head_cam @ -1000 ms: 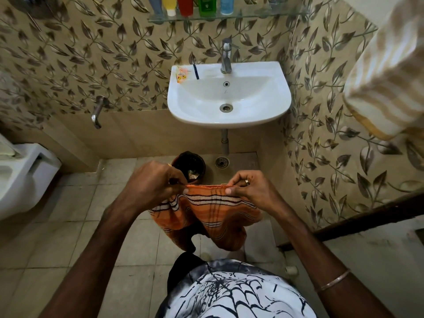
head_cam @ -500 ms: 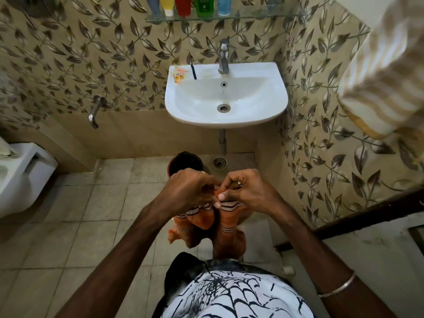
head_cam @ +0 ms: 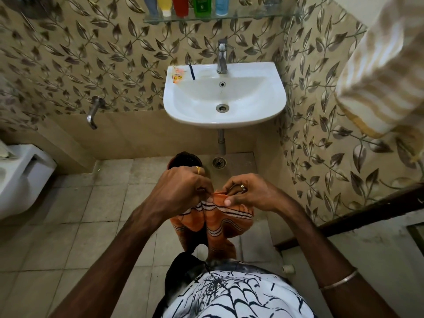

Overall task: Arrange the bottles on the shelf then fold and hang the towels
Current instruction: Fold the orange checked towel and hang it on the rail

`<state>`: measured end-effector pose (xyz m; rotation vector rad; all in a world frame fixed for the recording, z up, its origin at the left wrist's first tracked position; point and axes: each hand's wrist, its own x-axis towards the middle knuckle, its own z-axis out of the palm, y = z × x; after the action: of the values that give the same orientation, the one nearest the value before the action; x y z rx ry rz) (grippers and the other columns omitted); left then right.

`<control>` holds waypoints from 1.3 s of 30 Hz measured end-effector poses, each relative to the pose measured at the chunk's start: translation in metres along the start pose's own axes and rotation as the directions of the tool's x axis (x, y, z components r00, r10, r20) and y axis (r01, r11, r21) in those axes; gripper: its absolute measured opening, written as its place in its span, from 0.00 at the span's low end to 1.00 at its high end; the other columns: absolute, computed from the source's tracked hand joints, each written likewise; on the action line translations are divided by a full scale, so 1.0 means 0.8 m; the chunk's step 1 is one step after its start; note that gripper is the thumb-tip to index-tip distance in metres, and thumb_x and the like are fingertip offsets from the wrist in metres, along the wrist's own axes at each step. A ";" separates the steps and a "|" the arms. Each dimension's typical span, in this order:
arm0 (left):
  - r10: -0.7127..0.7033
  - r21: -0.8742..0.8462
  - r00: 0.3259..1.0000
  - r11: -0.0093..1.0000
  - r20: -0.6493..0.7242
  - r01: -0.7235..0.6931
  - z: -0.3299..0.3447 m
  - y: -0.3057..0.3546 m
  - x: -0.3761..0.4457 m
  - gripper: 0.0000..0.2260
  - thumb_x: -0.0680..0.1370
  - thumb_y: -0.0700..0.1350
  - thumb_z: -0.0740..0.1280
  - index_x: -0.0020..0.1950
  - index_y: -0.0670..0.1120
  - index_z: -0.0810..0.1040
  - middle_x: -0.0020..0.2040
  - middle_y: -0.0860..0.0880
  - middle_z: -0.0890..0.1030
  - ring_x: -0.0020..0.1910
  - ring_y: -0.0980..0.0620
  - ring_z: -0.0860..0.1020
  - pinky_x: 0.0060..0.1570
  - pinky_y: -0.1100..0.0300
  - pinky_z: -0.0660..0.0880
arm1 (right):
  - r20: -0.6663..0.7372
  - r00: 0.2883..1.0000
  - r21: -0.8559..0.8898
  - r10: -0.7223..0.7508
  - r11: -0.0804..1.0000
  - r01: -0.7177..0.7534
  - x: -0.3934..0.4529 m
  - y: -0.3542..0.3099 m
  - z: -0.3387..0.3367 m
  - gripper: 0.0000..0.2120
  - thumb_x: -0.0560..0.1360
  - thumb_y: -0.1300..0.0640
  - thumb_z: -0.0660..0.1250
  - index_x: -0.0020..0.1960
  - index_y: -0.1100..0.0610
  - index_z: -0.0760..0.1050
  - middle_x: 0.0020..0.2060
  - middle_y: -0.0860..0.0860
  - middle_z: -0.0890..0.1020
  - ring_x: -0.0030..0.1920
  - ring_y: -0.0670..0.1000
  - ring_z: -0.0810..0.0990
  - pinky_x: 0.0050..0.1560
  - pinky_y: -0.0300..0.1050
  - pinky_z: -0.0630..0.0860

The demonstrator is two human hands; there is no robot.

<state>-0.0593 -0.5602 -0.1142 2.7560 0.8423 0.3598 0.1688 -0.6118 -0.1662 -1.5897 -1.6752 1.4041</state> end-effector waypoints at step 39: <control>-0.198 0.004 0.964 0.980 0.177 0.201 0.005 0.013 -0.007 0.40 0.67 0.62 0.75 0.77 0.59 0.64 0.64 0.53 0.81 0.54 0.54 0.79 0.50 0.60 0.71 | -0.287 0.945 -0.261 -0.154 0.962 0.078 -0.017 -0.037 0.029 0.09 0.66 0.52 0.81 0.40 0.48 0.81 0.35 0.43 0.84 0.36 0.39 0.83 0.38 0.42 0.81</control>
<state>-0.0574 -0.5722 -0.1159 2.6114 1.0530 0.0816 0.1388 -0.6272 -0.1457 -1.7052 -1.7705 0.8634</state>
